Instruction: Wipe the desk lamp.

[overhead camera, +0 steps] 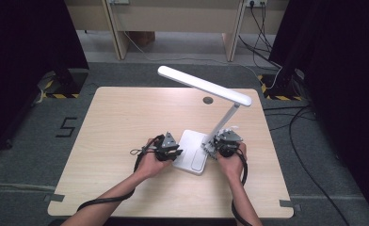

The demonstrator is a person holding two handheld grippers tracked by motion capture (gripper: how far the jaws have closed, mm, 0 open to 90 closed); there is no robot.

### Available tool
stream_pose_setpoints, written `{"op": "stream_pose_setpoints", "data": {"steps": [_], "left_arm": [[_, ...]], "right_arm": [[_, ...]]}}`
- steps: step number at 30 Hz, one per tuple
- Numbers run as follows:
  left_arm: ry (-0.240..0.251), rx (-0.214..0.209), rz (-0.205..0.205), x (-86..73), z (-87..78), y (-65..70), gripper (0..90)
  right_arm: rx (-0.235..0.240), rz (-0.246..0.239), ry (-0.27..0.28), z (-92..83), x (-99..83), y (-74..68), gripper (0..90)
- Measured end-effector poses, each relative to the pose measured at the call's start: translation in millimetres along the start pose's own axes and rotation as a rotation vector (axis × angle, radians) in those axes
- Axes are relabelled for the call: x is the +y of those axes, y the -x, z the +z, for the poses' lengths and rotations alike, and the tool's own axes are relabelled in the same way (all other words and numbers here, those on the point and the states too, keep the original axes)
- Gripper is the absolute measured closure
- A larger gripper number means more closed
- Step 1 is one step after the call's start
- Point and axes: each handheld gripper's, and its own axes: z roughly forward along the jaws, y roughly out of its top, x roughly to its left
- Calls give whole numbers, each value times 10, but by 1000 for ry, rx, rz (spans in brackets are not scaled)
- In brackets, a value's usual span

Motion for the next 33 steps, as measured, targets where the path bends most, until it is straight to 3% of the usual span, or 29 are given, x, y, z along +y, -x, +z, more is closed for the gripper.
{"op": "stream_pose_setpoints", "data": {"steps": [12,33], "left_arm": [[2,2,-1,-2,0,4,708],[4,3,-2,-3,1,5,708]], "right_arm": [[55,-42,-42,-123,-66,-73,831],[120,-73,-46,-283,-156,-239,831]]}}
